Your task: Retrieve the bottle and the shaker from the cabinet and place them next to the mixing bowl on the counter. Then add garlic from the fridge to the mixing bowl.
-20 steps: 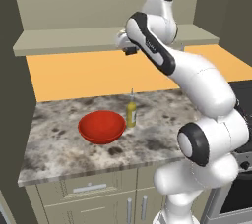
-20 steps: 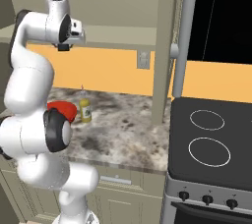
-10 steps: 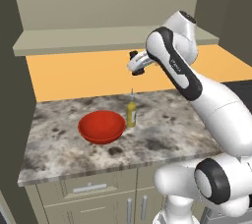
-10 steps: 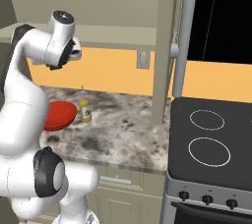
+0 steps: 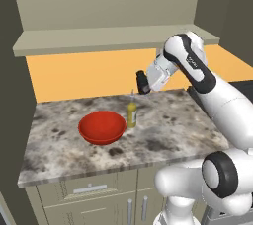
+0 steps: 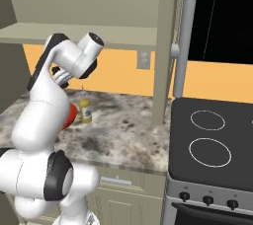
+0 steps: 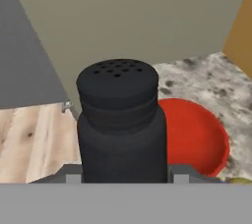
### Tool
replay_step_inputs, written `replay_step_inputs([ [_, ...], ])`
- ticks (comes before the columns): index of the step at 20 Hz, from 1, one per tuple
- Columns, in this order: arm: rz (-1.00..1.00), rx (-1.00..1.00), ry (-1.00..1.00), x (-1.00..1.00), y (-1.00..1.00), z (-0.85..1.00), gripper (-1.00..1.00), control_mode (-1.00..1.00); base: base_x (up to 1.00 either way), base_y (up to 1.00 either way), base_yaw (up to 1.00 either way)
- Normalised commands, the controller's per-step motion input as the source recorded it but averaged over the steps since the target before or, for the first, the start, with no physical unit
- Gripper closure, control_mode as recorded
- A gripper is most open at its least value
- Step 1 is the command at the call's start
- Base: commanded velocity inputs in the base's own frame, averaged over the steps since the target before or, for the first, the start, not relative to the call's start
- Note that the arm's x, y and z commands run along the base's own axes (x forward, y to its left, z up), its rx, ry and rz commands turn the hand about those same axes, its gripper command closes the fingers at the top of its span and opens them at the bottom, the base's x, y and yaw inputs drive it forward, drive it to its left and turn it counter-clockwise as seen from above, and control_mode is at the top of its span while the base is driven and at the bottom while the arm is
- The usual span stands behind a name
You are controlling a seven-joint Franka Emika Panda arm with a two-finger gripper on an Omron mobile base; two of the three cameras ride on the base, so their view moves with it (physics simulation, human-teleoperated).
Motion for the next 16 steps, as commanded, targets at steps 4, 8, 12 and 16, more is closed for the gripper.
replay_step_inputs([
  [4, 0.47, 0.0, -0.13, 0.0, -0.15, -0.61, 1.0, -1.0, 0.0, 0.0, 0.0],
  [8, 0.28, 0.07, -0.18, 0.0, 0.0, -0.61, 1.0, -1.0, 0.0, 0.0, 0.0],
  [12, 0.02, 0.16, -0.21, -0.29, -0.01, -0.53, 1.0, -1.0, 0.0, 0.0, 0.0],
  [16, -0.05, 0.14, -0.19, -0.39, 0.0, -0.35, 1.0, -1.0, 0.0, 0.0, 0.0],
])
